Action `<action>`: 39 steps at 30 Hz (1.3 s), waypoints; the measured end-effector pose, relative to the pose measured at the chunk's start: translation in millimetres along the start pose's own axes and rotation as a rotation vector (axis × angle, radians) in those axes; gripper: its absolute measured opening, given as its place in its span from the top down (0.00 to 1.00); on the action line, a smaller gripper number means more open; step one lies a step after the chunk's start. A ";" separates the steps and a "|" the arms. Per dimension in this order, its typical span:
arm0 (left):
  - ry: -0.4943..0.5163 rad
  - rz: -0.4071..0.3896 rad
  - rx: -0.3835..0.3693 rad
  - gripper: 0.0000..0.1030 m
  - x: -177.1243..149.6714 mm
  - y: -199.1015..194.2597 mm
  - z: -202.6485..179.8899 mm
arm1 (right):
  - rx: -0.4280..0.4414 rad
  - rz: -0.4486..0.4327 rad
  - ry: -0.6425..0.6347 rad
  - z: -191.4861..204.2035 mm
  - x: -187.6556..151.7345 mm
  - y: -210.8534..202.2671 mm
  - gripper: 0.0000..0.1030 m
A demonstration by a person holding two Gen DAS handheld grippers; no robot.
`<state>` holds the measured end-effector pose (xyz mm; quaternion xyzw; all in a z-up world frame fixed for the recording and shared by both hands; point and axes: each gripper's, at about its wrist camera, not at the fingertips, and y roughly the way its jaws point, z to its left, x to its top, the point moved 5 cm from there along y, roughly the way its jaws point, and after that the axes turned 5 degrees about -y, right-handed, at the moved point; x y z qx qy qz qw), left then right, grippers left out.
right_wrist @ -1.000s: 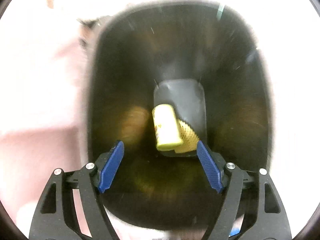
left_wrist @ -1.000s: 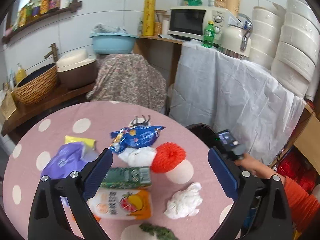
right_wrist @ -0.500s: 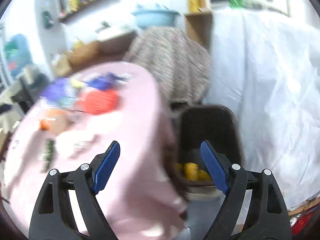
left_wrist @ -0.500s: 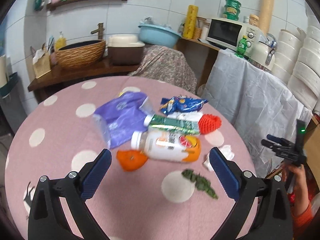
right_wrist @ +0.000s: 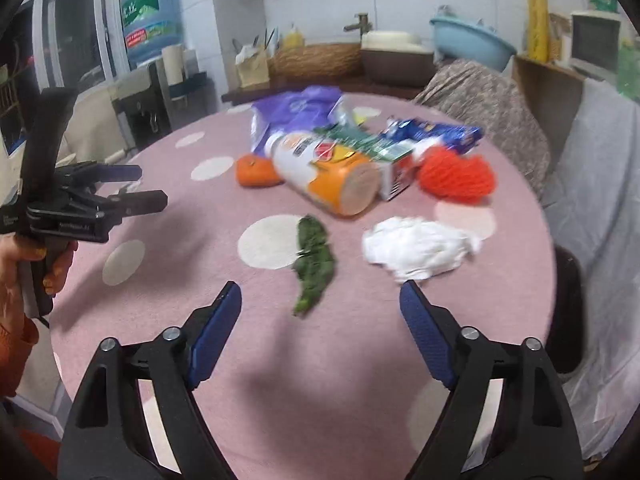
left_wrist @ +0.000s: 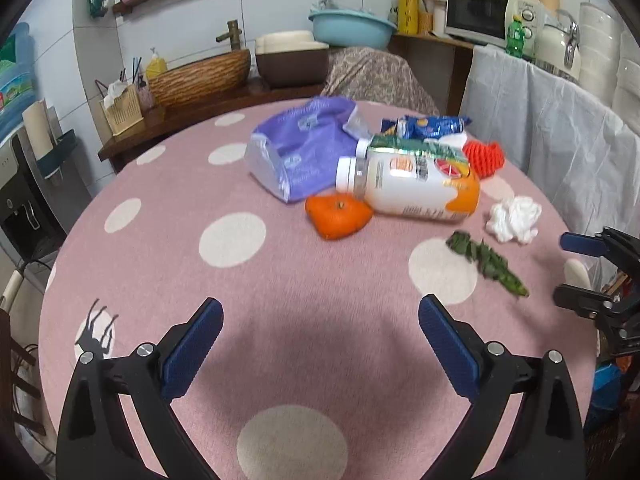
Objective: Collect trash
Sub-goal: 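Grasp the green leaf with the right gripper, then grasp the orange peel with the left gripper while the right gripper holds the leaf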
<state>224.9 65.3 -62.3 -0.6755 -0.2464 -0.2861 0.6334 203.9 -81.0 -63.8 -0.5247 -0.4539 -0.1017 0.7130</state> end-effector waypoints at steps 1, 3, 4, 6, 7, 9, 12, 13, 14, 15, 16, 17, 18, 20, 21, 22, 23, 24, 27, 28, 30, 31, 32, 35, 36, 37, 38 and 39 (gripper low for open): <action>-0.001 0.006 -0.001 0.06 -2.0 1.1 1.0 | 0.002 0.026 0.000 3.3 -0.2 8.7 0.32; 0.000 0.015 -0.004 0.06 -3.9 3.7 2.0 | 0.001 0.064 0.003 7.0 -1.6 26.6 0.35; 0.003 0.019 -0.006 0.06 -4.0 4.6 2.5 | 0.001 0.081 0.009 8.0 -0.3 33.9 0.36; 0.008 0.024 -0.010 0.06 -5.0 6.6 2.2 | -0.002 0.109 0.021 8.8 2.0 48.0 0.38; 0.012 0.026 -0.010 0.06 -6.3 8.0 1.8 | -0.011 0.122 0.018 9.3 2.0 54.9 0.40; 0.021 0.036 -0.011 0.06 -5.6 12.3 2.3 | -0.022 0.144 0.013 10.2 3.8 65.5 0.47; 0.037 0.055 -0.003 0.06 -3.7 20.0 4.1 | -0.033 0.166 0.002 13.2 6.4 76.2 0.53; 0.040 0.063 -0.001 0.06 -3.1 22.5 5.0 | -0.040 0.168 0.004 12.7 8.0 77.7 0.55; 0.040 0.069 0.001 0.06 -2.3 24.8 5.7 | -0.043 0.170 0.009 12.0 9.4 78.2 0.57; 0.043 0.073 0.001 0.06 -0.6 27.5 6.5 | -0.047 0.170 0.011 11.3 10.5 78.5 0.64; 0.044 0.076 0.002 0.06 0.9 30.3 6.9 | -0.057 0.169 0.010 11.0 10.8 78.8 0.72; 0.045 0.080 0.008 0.06 2.8 33.2 7.6 | -0.066 0.168 0.006 11.1 12.0 79.0 0.75; 0.049 0.082 0.016 0.06 5.5 36.7 7.9 | -0.074 0.165 -0.001 11.6 12.1 79.0 0.78; 0.071 0.086 0.028 0.06 12.0 44.4 6.0 | -0.088 0.159 -0.016 13.2 11.8 78.5 0.82; 0.080 0.085 0.036 0.06 14.8 47.2 5.3 | -0.087 0.155 -0.019 14.2 11.5 77.7 0.84; 0.093 0.083 0.044 0.06 18.8 51.3 4.0 | -0.078 0.149 -0.018 14.9 11.4 76.6 0.86; 0.106 0.082 0.046 0.06 22.8 55.4 2.6 | -0.070 0.141 -0.015 15.9 11.4 74.9 0.87; 0.113 0.085 0.049 0.06 25.7 59.5 1.6 | -0.063 0.131 -0.012 16.5 11.3 71.7 0.87; 0.112 0.102 0.032 0.06 35.0 71.4 -2.5 | -0.053 0.107 -0.008 17.0 12.3 62.0 0.87; 0.109 0.103 0.020 0.06 37.5 73.9 -4.5 | -0.046 0.095 -0.002 16.4 12.4 57.0 0.87; 0.119 0.100 0.027 0.06 42.4 79.7 -9.0 | -0.037 0.083 0.007 15.3 12.3 50.0 0.87; 0.127 0.097 0.036 0.06 44.1 82.5 -11.0 | -0.033 0.075 0.012 14.5 11.8 46.8 0.87; 0.129 0.097 0.044 0.06 46.3 85.1 -12.3 | -0.030 0.071 0.018 13.5 10.8 43.8 0.87; 0.134 0.095 0.033 0.10 51.0 90.0 -19.5 | -0.026 0.064 0.029 10.7 7.7 38.4 0.87; 0.139 0.090 0.038 0.11 51.9 90.5 -21.0 | -0.024 0.063 0.032 10.0 6.2 37.6 0.87; 0.145 0.085 0.047 0.12 52.8 91.8 -22.7 | -0.023 0.061 0.038 8.8 4.8 36.6 0.87; 0.153 0.082 0.056 0.16 53.0 93.1 -24.4 | -0.022 0.059 0.046 7.6 3.6 35.8 0.87; 0.158 0.083 0.059 0.21 53.0 95.1 -26.6 | -0.020 0.059 0.050 6.7 2.4 35.4 0.87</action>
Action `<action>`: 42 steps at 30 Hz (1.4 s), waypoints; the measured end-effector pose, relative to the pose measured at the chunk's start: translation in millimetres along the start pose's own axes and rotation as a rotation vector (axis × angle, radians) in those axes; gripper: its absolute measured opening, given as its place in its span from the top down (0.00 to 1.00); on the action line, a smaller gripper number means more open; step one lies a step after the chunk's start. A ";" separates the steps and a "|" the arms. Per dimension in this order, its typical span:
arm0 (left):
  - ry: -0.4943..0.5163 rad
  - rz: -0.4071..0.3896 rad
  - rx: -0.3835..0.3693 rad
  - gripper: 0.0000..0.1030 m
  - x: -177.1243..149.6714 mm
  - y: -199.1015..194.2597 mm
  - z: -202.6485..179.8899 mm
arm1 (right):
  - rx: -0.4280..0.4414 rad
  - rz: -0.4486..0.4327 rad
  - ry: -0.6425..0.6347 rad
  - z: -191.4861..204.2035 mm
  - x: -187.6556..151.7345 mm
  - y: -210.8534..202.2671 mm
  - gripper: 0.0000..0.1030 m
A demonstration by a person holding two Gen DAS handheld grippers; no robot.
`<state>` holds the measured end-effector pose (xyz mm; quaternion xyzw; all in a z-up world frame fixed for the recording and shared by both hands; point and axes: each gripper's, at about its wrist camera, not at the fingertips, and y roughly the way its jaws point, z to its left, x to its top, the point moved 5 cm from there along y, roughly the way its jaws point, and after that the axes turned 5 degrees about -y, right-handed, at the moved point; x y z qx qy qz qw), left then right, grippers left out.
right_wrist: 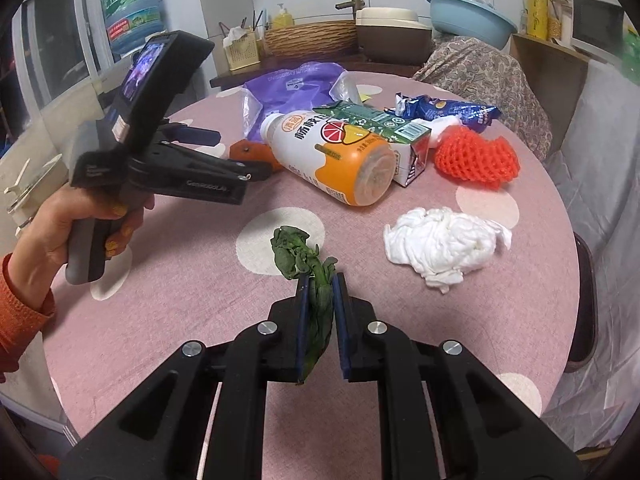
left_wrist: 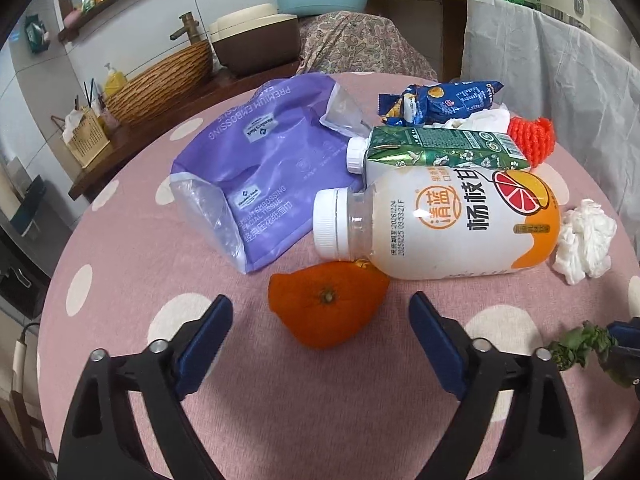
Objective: Collect trash
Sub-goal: 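Grasp the orange peel with the left gripper while the right gripper holds the leaf, then release the leaf and orange peel into the brown bin with both grippers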
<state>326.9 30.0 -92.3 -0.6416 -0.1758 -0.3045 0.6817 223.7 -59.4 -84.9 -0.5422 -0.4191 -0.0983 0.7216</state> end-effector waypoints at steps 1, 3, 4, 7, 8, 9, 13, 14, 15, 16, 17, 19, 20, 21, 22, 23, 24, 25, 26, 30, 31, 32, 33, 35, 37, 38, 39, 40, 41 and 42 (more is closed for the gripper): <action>0.001 0.001 0.002 0.23 0.4 1.3 -0.7 | 0.003 0.000 0.005 -0.8 -0.9 -0.3 0.87; -0.005 0.000 0.007 0.33 1.2 3.9 -1.4 | 0.009 -0.003 0.013 -1.7 -2.6 -1.1 0.87; -0.008 -0.001 0.008 0.36 1.7 4.8 -1.6 | 0.012 -0.005 0.017 -2.0 -3.2 -1.5 0.87; -0.014 -0.004 0.002 0.48 0.9 5.8 -4.3 | 0.018 -0.013 0.027 -2.7 -4.8 -3.7 0.87; -0.019 -0.003 -0.002 0.56 -1.1 5.6 -4.8 | 0.020 -0.015 0.030 -3.1 -5.1 -4.1 0.87; -0.026 -0.001 -0.011 0.69 -2.9 5.2 -4.7 | 0.021 -0.015 0.034 -3.5 -5.7 -4.3 0.87; -0.078 -0.001 -0.055 0.76 -11.5 0.5 -0.3 | 0.040 -0.023 0.050 -3.1 -7.5 -5.5 0.87; -0.088 -0.004 -0.061 0.76 -13.5 -1.3 0.8 | 0.043 -0.027 0.052 -2.8 -7.7 -5.9 0.87; -0.100 -0.007 -0.072 0.77 -15.9 -4.0 2.4 | 0.045 -0.029 0.053 -3.0 -8.6 -6.2 0.87; -0.109 -0.009 -0.083 0.77 -18.1 -6.5 3.6 | 0.048 -0.030 0.055 -3.1 -8.9 -6.1 0.87; -0.118 -0.013 -0.092 0.77 -20.2 -9.6 4.7 | 0.053 -0.031 0.058 -3.3 -9.4 -6.2 0.87; -0.139 -0.025 -0.110 0.78 -25.2 -18.2 7.9 | 0.068 -0.038 0.067 -3.1 -10.3 -7.1 0.87; -0.149 -0.030 -0.117 0.78 -26.6 -21.2 8.8 | 0.076 -0.043 0.071 -2.6 -10.8 -7.8 0.87; -0.164 -0.036 -0.130 0.78 -29.5 -26.6 10.3 | 0.083 -0.046 0.073 -2.0 -11.4 -8.4 0.87; -0.174 -0.043 -0.144 0.78 -31.5 -31.9 10.8 | 0.088 -0.049 0.073 -1.5 -11.9 -8.9 0.87; -0.181 -0.051 -0.156 0.78 -33.8 -37.3 11.4 | 0.094 -0.052 0.072 -0.8 -12.9 -9.4 0.87; -0.187 -0.063 -0.167 0.78 -36.9 -45.2 10.5 | 0.100 -0.054 0.072 0.2 -14.1 -9.9 0.87; -0.191 -0.072 -0.175 0.78 -38.8 -50.7 9.5 | 0.107 -0.055 0.073 1.2 -15.5 -10.2 0.87; -0.196 -0.083 -0.187 0.78 -41.0 -57.5 8.1 | 0.112 -0.059 0.072 2.2 -17.2 -10.9 0.87; -0.193 -0.132 -0.219 0.78 -52.3 -84.7 -6.2 | 0.125 -0.088 0.054 6.7 -26.1 -19.4 0.87; -0.188 -0.139 -0.227 0.78 -54.6 -88.9 -10.8 | 0.125 -0.096 0.051 7.2 -28.5 -22.1 0.87; -0.177 -0.145 -0.240 0.78 -56.9 -93.4 -18.2 | 0.124 -0.107 0.051 6.3 -31.4 -25.7 0.87; -0.166 -0.147 -0.257 0.78 -58.8 -96.8 -26.7 | 0.122 -0.117 0.056 4.0 -34.4 -29.7 0.87; -0.139 -0.145 -0.298 0.78 -61.1 -102.2 -44.7 | 0.113 -0.137 0.069 -2.8 -40.0 -38.0 0.87; -0.099 -0.150 -0.329 0.78 -57.8 -106.3 -63.9 | 0.097 -0.155 0.093 -14.8 -44.9 -47.7 0.87; -0.072 -0.154 -0.347 0.78 -54.7 -108.2 -75.5 | 0.085 -0.166 0.109 -22.7 -47.5 -53.5 0.87; -0.050 -0.157 -0.366 0.78 -51.1 -109.6 -86.5 | 0.071 -0.178 0.128 -32.0 -49.9 -60.1 0.87; -0.029 -0.158 -0.386 0.78 -47.0 -111.1 -97.5 | 0.058 -0.189 0.145 -40.7 -51.3 -65.6 0.87; -0.007 -0.158 -0.404 0.78 -43.7 -112.0 -108.0 | 0.038 -0.203 0.165 -52.0 -53.2 -72.8 0.87; 0.013 -0.159 -0.419 0.78 -40.8 -112.3 -116.6 | 0.016 -0.215 0.180 -62.2 -54.5 -78.9 0.87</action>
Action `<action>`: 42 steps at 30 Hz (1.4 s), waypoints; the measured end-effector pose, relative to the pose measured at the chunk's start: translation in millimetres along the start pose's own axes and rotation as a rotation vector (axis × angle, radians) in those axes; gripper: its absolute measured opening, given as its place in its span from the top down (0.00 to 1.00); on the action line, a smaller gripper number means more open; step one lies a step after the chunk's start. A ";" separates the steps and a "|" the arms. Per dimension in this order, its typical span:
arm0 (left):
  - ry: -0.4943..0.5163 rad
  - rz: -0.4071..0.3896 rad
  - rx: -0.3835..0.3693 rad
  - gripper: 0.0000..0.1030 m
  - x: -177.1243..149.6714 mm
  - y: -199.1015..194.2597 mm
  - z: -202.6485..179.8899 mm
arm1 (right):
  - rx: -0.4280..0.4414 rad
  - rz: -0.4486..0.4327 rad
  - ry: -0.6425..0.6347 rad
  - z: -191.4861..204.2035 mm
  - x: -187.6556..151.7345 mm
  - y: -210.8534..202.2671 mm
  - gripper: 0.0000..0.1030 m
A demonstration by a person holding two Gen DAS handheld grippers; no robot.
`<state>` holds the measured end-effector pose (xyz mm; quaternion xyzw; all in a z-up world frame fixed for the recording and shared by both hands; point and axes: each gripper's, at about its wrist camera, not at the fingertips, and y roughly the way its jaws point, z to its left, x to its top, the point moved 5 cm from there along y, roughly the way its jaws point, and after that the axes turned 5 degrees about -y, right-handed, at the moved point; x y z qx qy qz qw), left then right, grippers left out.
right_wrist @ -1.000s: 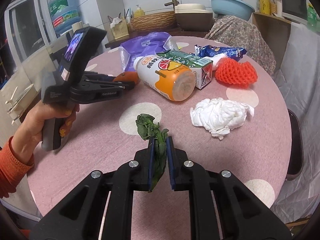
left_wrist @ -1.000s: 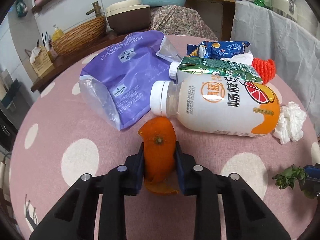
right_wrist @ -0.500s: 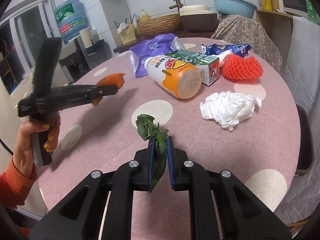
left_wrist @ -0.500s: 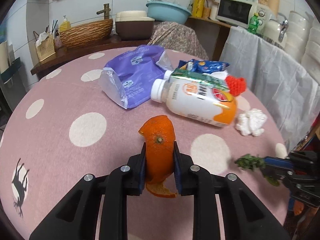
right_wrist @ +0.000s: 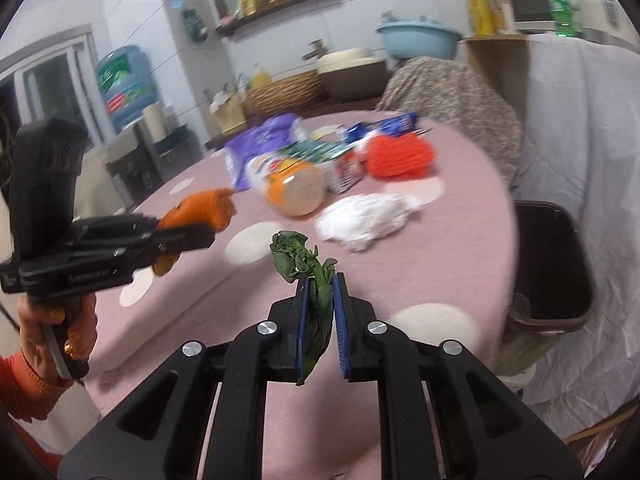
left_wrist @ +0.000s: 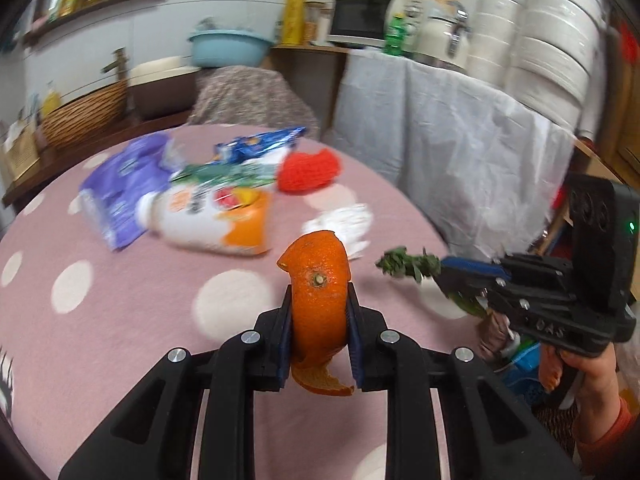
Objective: Collect trash
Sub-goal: 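Release the leaf and orange peel into the brown bin with both grippers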
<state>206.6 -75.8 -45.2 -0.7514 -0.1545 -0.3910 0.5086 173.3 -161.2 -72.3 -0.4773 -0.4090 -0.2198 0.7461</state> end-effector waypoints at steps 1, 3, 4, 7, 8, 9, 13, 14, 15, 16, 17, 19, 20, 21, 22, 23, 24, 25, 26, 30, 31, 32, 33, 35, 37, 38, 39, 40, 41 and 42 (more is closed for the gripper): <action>0.016 0.003 -0.015 0.78 3.3 4.5 -8.8 | -0.031 -0.015 0.015 -13.4 2.2 -7.3 0.87; 0.049 0.013 -0.049 0.78 12.5 15.7 -26.0 | -0.105 -0.039 0.054 -44.3 6.6 -19.9 0.87; 0.062 0.022 -0.067 0.78 17.5 22.2 -33.5 | -0.136 -0.045 0.074 -59.3 9.3 -23.5 0.87; 0.083 0.064 -0.118 0.78 32.6 42.0 -53.0 | -0.220 -0.045 0.127 -108.2 12.1 -29.5 0.87; 0.089 0.082 -0.135 0.78 39.4 50.4 -59.0 | -0.253 -0.037 0.133 -122.3 12.0 -28.2 0.87; 0.092 0.094 -0.143 0.78 44.2 56.9 -64.1 | -0.288 -0.022 0.137 -137.9 11.5 -24.7 0.87; 0.115 0.136 -0.177 0.78 66.4 84.1 -88.8 | -0.341 0.046 0.171 -191.9 5.2 -1.5 0.87; 0.117 0.141 -0.184 0.78 69.7 88.3 -93.0 | -0.352 0.063 0.176 -203.2 3.3 6.6 0.87; 0.119 0.154 -0.196 0.78 76.6 96.9 -99.6 | -0.358 0.088 0.183 -216.3 0.7 16.9 0.87; 0.116 0.160 -0.199 0.78 81.8 104.2 -104.2 | -0.358 0.110 0.191 -226.8 -2.2 25.5 0.87; 0.113 0.166 -0.198 0.78 86.8 110.5 -107.7 | -0.355 0.129 0.207 -238.8 -5.1 35.2 0.87; 0.123 0.174 -0.195 0.78 98.8 127.1 -118.7 | -0.354 0.165 0.236 -260.8 -9.1 55.4 0.87; 0.127 0.175 -0.184 0.78 103.8 134.3 -122.2 | -0.356 0.184 0.252 -272.4 -11.8 66.2 0.87; 0.132 0.182 -0.178 0.78 109.0 143.3 -127.7 | -0.354 0.199 0.270 -283.5 -14.9 77.0 0.87; 0.137 0.190 -0.178 0.78 113.8 151.1 -132.3 | -0.351 0.217 0.286 -290.4 -17.9 87.8 0.87; 0.138 0.198 -0.171 0.78 117.3 159.0 -135.1 | -0.346 0.238 0.305 -299.8 -22.8 98.9 0.87; 0.139 0.209 -0.162 0.78 120.6 168.2 -138.5 | -0.342 0.255 0.322 -307.8 -29.1 108.9 0.87; 0.145 0.221 -0.163 0.78 123.4 176.8 -141.7 | -0.342 0.267 0.328 -311.5 -34.6 115.6 0.87; 0.148 0.232 -0.158 0.78 125.0 184.9 -144.3 | -0.347 0.285 0.330 -318.5 -39.6 126.3 0.87; 0.149 0.278 -0.142 0.78 128.9 222.0 -156.4 | -0.330 0.325 0.370 -335.7 -56.1 154.7 0.86; 0.145 0.295 -0.137 0.78 129.4 231.8 -158.7 | -0.319 0.323 0.384 -337.8 -58.3 158.0 0.85; 0.139 0.315 -0.137 0.78 130.0 242.3 -161.3 | -0.312 0.325 0.396 -339.7 -60.2 160.7 0.84; 0.136 0.325 -0.133 0.78 130.8 249.8 -161.8 | -0.322 0.323 0.399 -340.8 -60.9 160.9 0.79; 0.139 0.348 -0.113 0.78 133.2 268.0 -164.9 | -0.335 0.308 0.386 -339.3 -63.5 156.8 0.65; 0.137 0.381 -0.099 0.78 132.7 285.7 -169.2 | -0.343 0.286 0.386 -339.4 -64.3 151.3 0.56; 0.134 0.398 -0.097 0.78 132.4 293.9 -170.9 | -0.344 0.272 0.386 -337.9 -64.0 146.0 0.56; 0.138 0.415 -0.091 0.78 131.5 302.1 -173.3 | -0.344 0.257 0.387 -336.3 -64.5 139.7 0.56; 0.142 0.426 -0.078 0.78 131.1 309.2 -175.6 | -0.354 0.240 0.386 -334.8 -64.9 130.6 0.55; 0.149 0.436 -0.066 0.78 130.4 316.5 -178.1 | -0.369 0.224 0.386 -333.5 -65.7 121.2 0.55; 0.157 0.448 -0.057 0.78 128.9 324.2 -182.1 | -0.380 0.208 0.389 -332.7 -65.8 111.3 0.52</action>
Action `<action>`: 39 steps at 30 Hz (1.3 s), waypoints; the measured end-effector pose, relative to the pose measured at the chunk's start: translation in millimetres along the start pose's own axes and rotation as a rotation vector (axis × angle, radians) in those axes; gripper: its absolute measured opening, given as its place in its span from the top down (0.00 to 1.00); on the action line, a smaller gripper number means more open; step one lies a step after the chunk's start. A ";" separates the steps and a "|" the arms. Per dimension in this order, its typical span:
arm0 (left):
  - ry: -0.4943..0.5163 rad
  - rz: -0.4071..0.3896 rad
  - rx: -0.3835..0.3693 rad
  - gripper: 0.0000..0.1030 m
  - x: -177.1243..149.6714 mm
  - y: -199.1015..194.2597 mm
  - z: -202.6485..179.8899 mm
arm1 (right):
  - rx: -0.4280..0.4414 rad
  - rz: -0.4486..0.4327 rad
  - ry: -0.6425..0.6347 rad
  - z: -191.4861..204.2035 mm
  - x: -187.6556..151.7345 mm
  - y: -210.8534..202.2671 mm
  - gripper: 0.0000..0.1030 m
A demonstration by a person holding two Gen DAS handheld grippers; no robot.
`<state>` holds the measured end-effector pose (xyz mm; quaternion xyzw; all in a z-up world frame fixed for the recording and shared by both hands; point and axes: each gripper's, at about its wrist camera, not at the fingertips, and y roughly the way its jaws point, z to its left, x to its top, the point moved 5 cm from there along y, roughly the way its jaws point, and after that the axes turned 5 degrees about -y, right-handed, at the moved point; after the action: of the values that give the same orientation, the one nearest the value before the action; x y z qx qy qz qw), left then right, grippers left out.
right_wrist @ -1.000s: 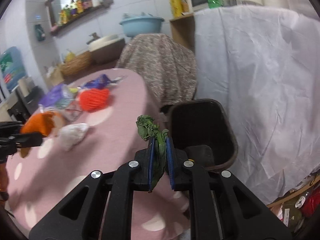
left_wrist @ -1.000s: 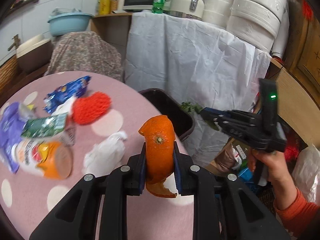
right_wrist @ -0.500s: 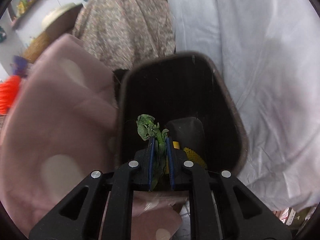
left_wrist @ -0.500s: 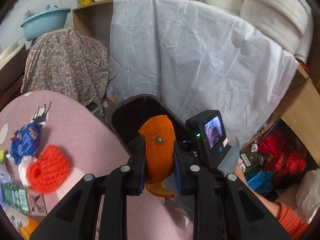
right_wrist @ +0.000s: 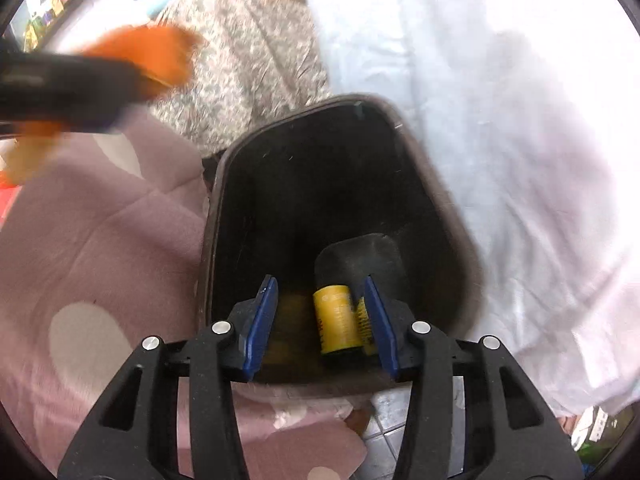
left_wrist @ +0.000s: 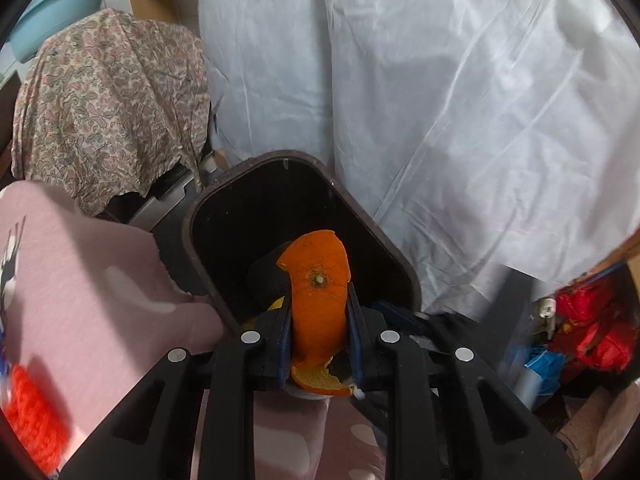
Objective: Collect trash
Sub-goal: 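Release the leaf and orange peel into the brown bin with both grippers, then move both tools back over the table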
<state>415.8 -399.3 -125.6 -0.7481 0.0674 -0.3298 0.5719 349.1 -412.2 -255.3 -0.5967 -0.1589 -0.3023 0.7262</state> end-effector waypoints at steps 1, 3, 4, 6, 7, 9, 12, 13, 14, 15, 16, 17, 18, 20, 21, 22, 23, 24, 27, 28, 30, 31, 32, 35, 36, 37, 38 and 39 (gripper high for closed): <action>0.006 0.012 0.012 0.78 1.8 7.6 -4.7 | -0.008 -0.019 0.008 -3.0 -2.8 -8.8 0.48; 0.009 0.040 0.017 0.78 2.7 21.7 -12.0 | -0.035 -0.045 0.008 -7.1 -4.8 -21.9 0.42; 0.005 0.062 0.018 0.78 2.6 30.3 -15.3 | -0.054 -0.057 0.007 -10.5 -9.1 -30.8 0.40; 0.000 0.107 0.036 0.78 1.0 47.5 -20.5 | -0.093 -0.069 0.010 -17.9 -18.6 -44.8 0.38; 0.000 0.122 0.048 0.78 2.2 54.3 -21.6 | -0.110 -0.075 0.015 -22.0 -24.1 -51.9 0.37; -0.014 0.156 0.077 0.78 1.6 71.9 -24.2 | -0.123 -0.082 0.031 -26.7 -31.9 -62.5 0.37; -0.018 0.202 0.121 0.77 -0.4 92.4 -25.2 | -0.115 -0.106 0.067 -32.6 -42.7 -78.5 0.35; -0.017 0.208 0.134 0.77 -1.2 96.8 -24.2 | -0.117 -0.113 0.073 -34.0 -45.2 -83.2 0.31; -0.017 0.210 0.143 0.75 -1.3 99.1 -23.8 | -0.126 -0.119 0.076 -35.9 -48.1 -88.5 0.28; -0.014 0.212 0.158 0.70 -2.7 102.1 -22.2 | -0.137 -0.122 0.075 -36.8 -50.1 -91.9 0.27; -0.016 0.213 0.166 0.66 -3.6 102.8 -21.9 | -0.147 -0.123 0.072 -38.4 -51.3 -94.3 0.27; -0.020 0.209 0.167 0.56 -3.7 102.3 -20.7 | -0.158 -0.128 0.070 -39.2 -52.6 -97.2 0.27; -0.022 0.197 0.160 0.47 -3.1 99.4 -20.4 | -0.164 -0.130 0.072 -39.8 -53.6 -99.0 0.27; -0.016 0.170 0.157 0.40 -1.5 91.1 -21.1 | -0.159 -0.128 0.080 -39.5 -56.3 -102.5 0.27; -0.013 0.158 0.158 0.37 -0.2 88.4 -21.1 | -0.157 -0.131 0.085 -38.5 -57.2 -104.0 0.27; -0.011 0.143 0.152 0.36 0.8 82.7 -22.3 | -0.160 -0.137 0.091 -37.4 -58.2 -106.7 0.27; -0.010 0.121 0.136 0.34 1.6 72.5 -23.5 | -0.163 -0.142 0.093 -37.5 -60.1 -110.9 0.27; -0.010 0.103 0.119 0.31 2.1 64.4 -25.7 | -0.163 -0.146 0.093 -36.1 -61.5 -113.6 0.27; 0.001 0.018 0.067 0.24 0.3 27.8 -30.7 | -0.151 -0.164 0.094 -29.3 -66.1 -123.4 0.27; 0.013 -0.016 0.055 0.23 -2.4 12.6 -31.5 | -0.145 -0.167 0.095 -28.2 -69.7 -127.7 0.27; 0.038 -0.072 0.049 0.18 -8.7 -13.0 -33.7 | -0.126 -0.176 0.099 -22.3 -71.5 -136.2 0.27; 0.046 -0.103 0.043 0.17 -13.9 -27.0 -32.0 | -0.113 -0.184 0.099 -18.1 -72.4 -140.1 0.27; 0.055 -0.130 0.038 0.14 -20.7 -40.6 -30.5 | -0.099 -0.190 0.097 -12.4 -73.1 -144.2 0.27; 0.088 -0.226 0.037 0.09 -49.8 -87.4 -19.4 | -0.068 -0.208 0.075 7.7 -74.2 -154.5 0.23; 0.094 -0.250 0.042 0.08 -57.5 -98.6 -15.7 | -0.056 -0.221 0.063 17.2 -74.2 -160.3 0.20; 0.098 -0.273 0.045 0.07 -65.8 -109.6 -10.5 | -0.044 -0.232 0.054 27.1 -72.6 -164.4 0.19; 0.100 -0.295 0.047 0.07 -75.1 -120.4 -4.6 | -0.029 -0.241 0.044 35.8 -72.8 -169.5 0.18; 0.095 -0.324 0.052 0.05 -86.4 -133.8 6.3 | -0.017 -0.246 0.035 43.5 -72.9 -173.4 0.18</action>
<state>315.5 -307.9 -42.0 -0.7177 -0.0355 -0.4544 0.5264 189.9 -370.4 -154.5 -0.5733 -0.2160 -0.4009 0.6812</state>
